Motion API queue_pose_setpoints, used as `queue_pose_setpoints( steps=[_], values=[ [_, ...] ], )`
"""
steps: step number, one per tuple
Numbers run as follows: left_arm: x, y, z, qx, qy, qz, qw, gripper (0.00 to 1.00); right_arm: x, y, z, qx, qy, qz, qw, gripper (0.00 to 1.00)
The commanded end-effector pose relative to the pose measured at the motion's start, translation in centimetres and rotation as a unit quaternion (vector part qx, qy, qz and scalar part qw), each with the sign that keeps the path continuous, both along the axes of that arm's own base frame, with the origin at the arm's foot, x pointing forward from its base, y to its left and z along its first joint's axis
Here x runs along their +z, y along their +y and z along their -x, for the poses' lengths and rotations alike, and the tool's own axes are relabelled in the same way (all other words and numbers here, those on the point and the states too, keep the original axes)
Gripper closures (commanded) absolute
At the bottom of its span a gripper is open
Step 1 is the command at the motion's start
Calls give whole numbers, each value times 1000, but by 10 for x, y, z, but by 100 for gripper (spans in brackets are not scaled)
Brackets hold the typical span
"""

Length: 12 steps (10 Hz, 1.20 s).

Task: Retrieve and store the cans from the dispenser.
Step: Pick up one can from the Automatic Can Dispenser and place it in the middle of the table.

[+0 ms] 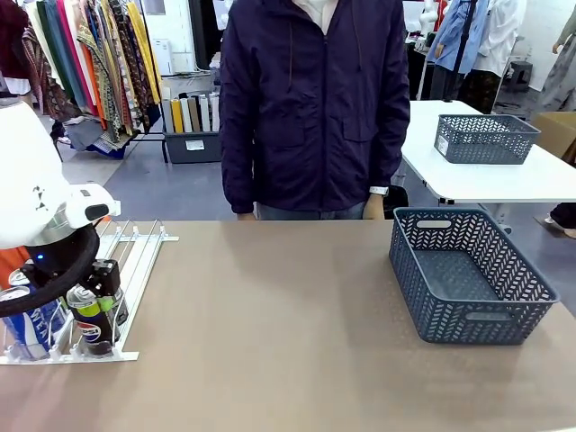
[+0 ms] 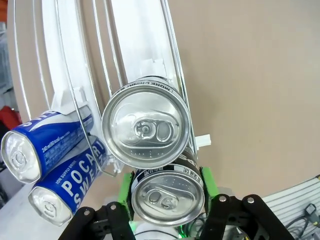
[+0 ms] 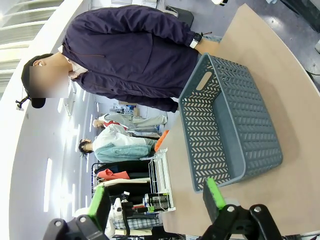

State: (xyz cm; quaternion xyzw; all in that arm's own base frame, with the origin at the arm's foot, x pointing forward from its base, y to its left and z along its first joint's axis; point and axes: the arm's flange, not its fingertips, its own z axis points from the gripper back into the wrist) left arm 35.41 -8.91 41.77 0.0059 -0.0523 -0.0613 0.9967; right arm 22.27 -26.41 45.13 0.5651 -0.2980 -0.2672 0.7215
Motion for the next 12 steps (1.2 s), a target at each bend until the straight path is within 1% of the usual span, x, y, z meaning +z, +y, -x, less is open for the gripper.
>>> queue_pose_setpoints(
  steps=[1, 2, 3, 4, 5, 6, 7, 9, 10, 11, 12],
  values=[
    [-3, 3, 8, 10, 3, 6, 1000, 100, 1, -2, 1, 6, -11, 8, 1000, 0],
    [20, 8, 13, 15, -8, 7, 1000, 100, 1, -2, 1, 6, -11, 8, 1000, 0],
    [54, 13, 23, 12, -20, 5, 1000, 100, 1, -2, 1, 6, -11, 8, 1000, 0],
    [89, 18, 35, 0, -28, 18, 999, 100, 1, -2, 1, 6, -11, 8, 1000, 0],
    [124, 23, 45, -24, -37, 31, 999, 100, 1, -2, 1, 6, -11, 8, 1000, 0],
    [149, 29, 50, -18, -55, 37, 998, 100, 1, -2, 1, 6, -11, 8, 1000, 0],
    [166, 33, 56, -14, -70, 45, 996, 100, 1, -2, 1, 6, -11, 8, 1000, 0],
    [184, 47, 70, -14, -87, 69, 994, 100, 1, -2, 1, 6, -11, 8, 1000, 0],
    [181, 52, 72, -7, -93, 98, 991, 100, 1, -2, 1, 6, -11, 8, 1000, 0],
    [188, 44, 71, -25, -81, 64, 994, 100, 1, -2, 1, 6, -11, 8, 1000, 0],
    [188, 44, 71, -25, -81, 64, 994, 100, 1, -2, 1, 6, -11, 8, 1000, 0]
  ],
)
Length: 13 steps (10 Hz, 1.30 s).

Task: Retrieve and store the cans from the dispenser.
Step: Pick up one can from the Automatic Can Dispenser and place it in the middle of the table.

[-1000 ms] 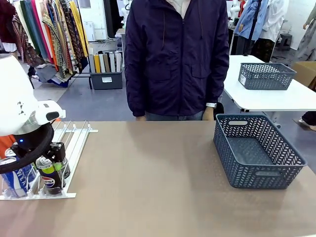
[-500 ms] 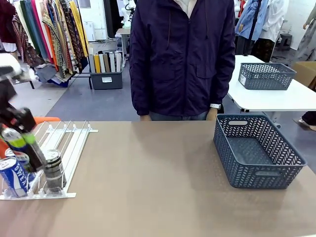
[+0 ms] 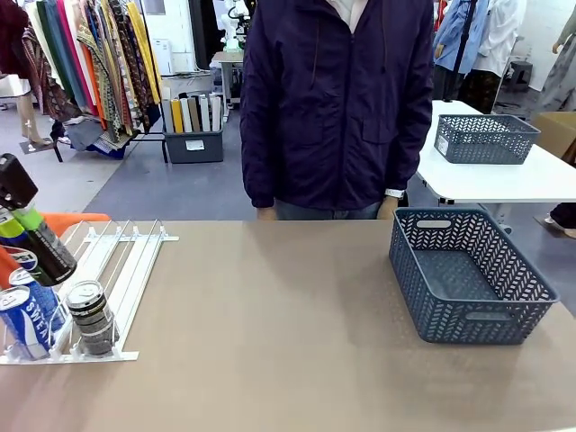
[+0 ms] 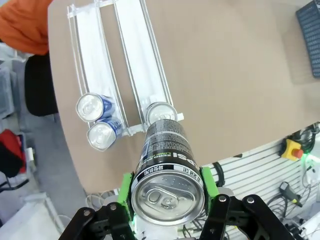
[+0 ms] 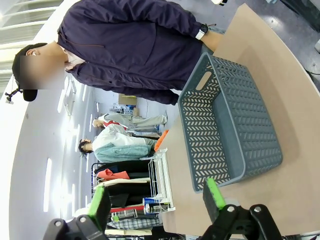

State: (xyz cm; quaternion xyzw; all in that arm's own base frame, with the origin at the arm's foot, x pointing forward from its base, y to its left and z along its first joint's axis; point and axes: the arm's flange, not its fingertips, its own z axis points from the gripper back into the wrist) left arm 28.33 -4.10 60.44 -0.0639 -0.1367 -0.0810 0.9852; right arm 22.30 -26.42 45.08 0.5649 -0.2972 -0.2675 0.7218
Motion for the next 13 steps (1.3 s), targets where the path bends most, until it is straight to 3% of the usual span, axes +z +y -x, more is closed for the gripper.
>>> queue_pose_setpoints(
  steps=[1, 3, 4, 5, 7, 8, 9, 11, 13],
  values=[
    [1, -4, 0, 0, -1, -10, 1000, 100, 1, -2, 1, 6, -12, 8, 1000, 0],
    [-2, -2, -1, -3, 3, -1, 1000, 100, 1, -2, 1, 6, -12, 8, 1000, 0],
    [-5, -7, 1, 28, 4, 31, 999, 100, 1, -2, 1, 6, -12, 8, 1000, 0],
    [-4, -36, -2, 38, -12, 61, 997, 100, 1, -2, 1, 6, -12, 8, 1000, 0],
    [-4, -130, -24, -3, -24, 67, 997, 100, 1, -2, 1, 6, -12, 8, 1000, 0],
    [-8, -190, -38, -45, -3, 73, 996, 100, 1, -2, 1, 6, -12, 8, 1000, 0],
    [-16, -243, -49, -46, 19, 35, 998, 100, 1, -2, 1, 6, -12, 8, 1000, 0],
    [-48, -336, -62, -46, 25, -24, 998, 100, 1, -2, 1, 6, -12, 8, 1000, 0],
    [-89, -390, -71, -21, 23, -44, 999, 100, 1, -2, 1, 6, -12, 8, 1000, 0]
  ],
)
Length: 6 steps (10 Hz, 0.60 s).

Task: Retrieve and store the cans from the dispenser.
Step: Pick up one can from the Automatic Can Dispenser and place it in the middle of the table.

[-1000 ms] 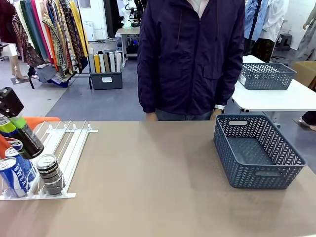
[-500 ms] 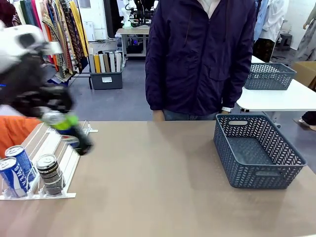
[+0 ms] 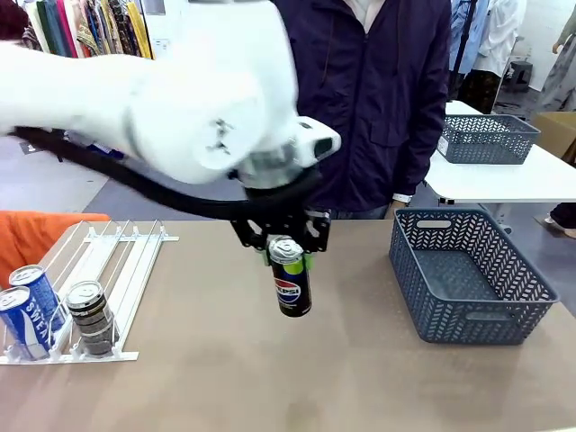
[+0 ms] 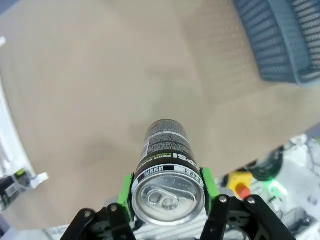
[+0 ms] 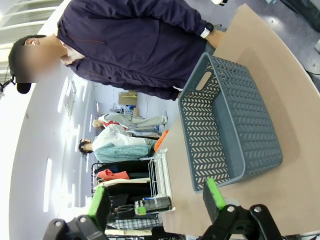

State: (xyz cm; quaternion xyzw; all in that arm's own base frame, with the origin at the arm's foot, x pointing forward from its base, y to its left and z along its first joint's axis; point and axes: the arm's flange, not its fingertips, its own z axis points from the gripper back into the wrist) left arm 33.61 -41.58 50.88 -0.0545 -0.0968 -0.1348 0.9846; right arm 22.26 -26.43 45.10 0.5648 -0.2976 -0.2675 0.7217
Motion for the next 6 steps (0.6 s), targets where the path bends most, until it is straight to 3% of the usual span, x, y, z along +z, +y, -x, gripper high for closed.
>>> queue_pose_setpoints(
  steps=[1, 3, 6],
  values=[
    [-12, -30, -14, 28, 2, -30, 999, 100, 1, -2, 1, 6, -11, 8, 1000, 0],
    [-43, -44, -15, 56, -23, -63, 996, 100, 1, -2, 1, 6, -11, 8, 1000, 0],
    [-69, -42, -21, 60, -18, -53, 997, 100, 1, -2, 1, 6, -11, 8, 1000, 0]
  ],
)
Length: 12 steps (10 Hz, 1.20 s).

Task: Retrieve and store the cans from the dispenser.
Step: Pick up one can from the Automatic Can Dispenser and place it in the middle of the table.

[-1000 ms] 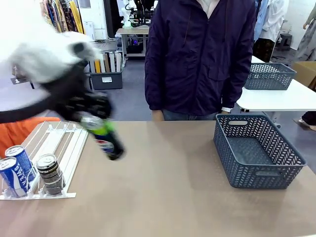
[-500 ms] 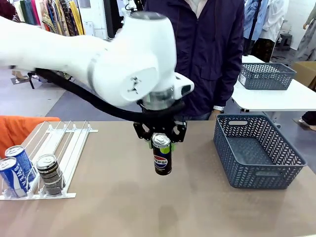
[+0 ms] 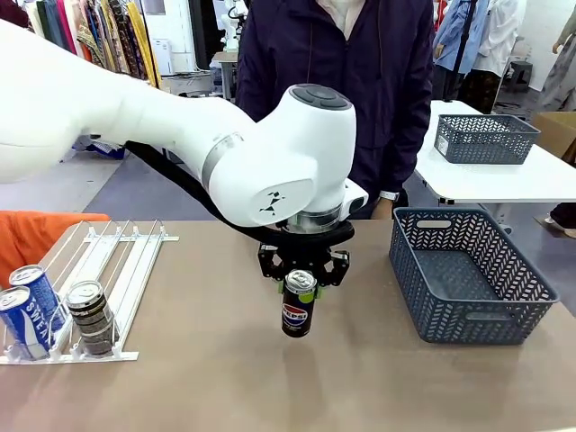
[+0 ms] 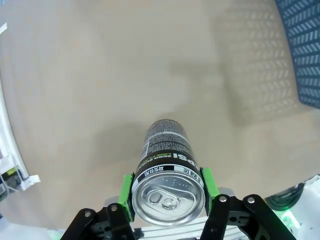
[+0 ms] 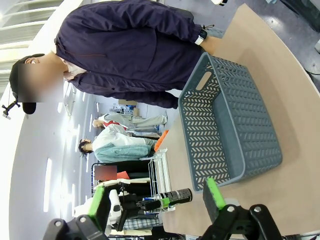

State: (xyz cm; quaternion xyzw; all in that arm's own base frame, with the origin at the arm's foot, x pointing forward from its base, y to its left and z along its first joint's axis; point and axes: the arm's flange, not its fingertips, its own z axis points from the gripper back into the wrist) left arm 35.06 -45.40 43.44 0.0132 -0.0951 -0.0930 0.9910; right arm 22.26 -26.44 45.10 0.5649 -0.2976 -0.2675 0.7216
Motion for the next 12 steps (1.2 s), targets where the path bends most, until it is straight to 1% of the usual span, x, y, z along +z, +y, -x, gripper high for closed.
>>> queue_pose_setpoints(
  steps=[1, 3, 5, 6, 7, 8, 9, 10, 12],
  values=[
    [-4, -1, -6, 8, -11, 8, 1000, 100, 1, -2, 1, 6, -11, 8, 1000, 0],
    [-15, 2, -7, 3, -5, 12, 1000, 100, 1, -2, 1, 6, -11, 8, 1000, 0],
    [-16, 3, -11, 4, -4, 13, 1000, 100, 1, -2, 1, 6, -11, 8, 1000, 0],
    [-16, 4, -11, 2, -1, 12, 1000, 41, 1, -2, 1, 6, -11, 8, 1000, 0],
    [-16, 5, -12, 3, -1, 12, 1000, 0, 1, -2, 1, 6, -11, 8, 1000, 0],
    [-13, 8, -12, 5, 0, 16, 1000, 0, 1, -2, 1, 6, -11, 8, 1000, 0],
    [0, 15, -12, 8, -5, 26, 1000, 0, 1, -2, 1, 6, -11, 8, 1000, 0],
    [32, 31, -9, 9, -12, 41, 999, 0, 1, -2, 1, 6, -11, 8, 1000, 0],
    [104, 82, 3, 8, -28, 116, 993, 0, 1, -2, 1, 6, -11, 8, 1000, 0]
  ],
)
